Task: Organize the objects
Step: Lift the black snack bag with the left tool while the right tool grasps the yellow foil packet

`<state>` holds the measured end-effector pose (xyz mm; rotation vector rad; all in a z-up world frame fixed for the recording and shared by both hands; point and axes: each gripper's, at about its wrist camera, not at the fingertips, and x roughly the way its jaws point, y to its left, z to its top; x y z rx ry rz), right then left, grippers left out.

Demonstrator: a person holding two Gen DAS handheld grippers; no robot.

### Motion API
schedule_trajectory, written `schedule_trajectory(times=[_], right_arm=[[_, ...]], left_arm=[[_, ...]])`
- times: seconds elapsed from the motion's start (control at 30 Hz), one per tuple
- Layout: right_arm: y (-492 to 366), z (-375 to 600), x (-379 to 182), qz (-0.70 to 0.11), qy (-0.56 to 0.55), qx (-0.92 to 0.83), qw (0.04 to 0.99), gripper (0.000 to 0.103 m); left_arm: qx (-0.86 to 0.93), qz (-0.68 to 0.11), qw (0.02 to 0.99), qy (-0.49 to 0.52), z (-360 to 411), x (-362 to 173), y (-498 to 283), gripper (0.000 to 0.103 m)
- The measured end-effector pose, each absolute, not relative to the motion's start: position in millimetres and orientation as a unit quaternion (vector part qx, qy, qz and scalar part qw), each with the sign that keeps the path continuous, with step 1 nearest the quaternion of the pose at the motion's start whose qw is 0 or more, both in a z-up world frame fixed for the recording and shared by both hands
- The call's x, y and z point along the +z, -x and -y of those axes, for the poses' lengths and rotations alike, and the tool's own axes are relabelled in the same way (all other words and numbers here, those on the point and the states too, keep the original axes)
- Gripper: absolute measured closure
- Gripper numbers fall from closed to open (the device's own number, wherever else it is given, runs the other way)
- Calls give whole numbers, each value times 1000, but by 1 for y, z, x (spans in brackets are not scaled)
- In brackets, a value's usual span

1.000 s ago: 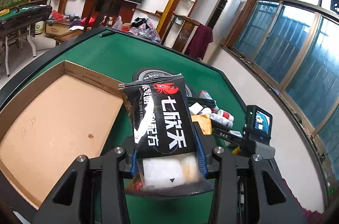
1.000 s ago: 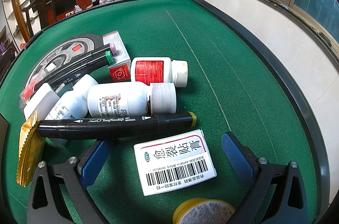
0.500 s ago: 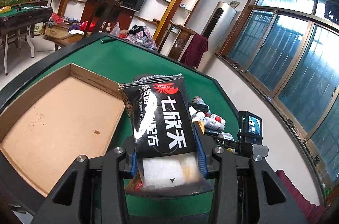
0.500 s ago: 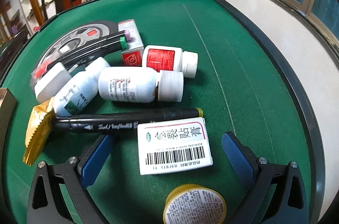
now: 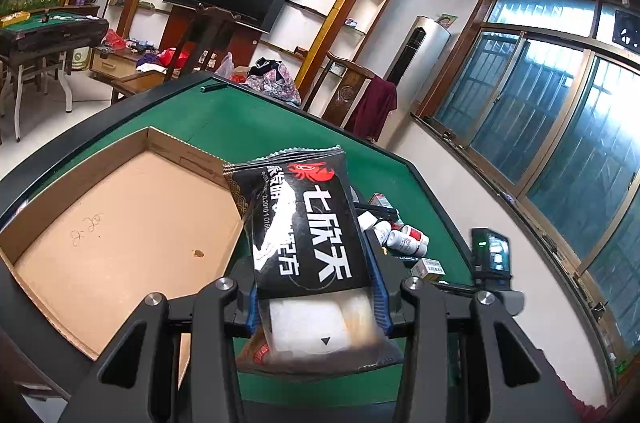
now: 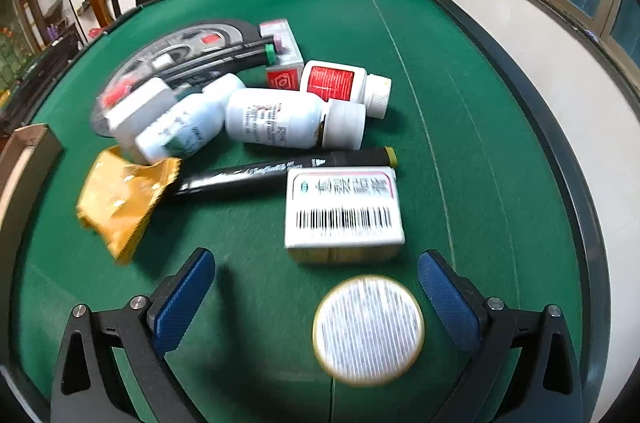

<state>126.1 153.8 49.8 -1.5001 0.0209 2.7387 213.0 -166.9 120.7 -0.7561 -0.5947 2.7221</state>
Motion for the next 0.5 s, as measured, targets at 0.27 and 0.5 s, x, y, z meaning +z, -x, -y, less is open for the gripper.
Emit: schedule_trajectory(times=[0.27, 0.5], right_arm=[[-184, -137, 192, -43, 237, 967, -81, 0], [-138, -85, 140, -26, 370, 914, -163, 1]], left_arm=[[939, 212, 107, 249, 177, 122, -215, 62], [936, 223, 91, 257, 191, 113, -216, 62]])
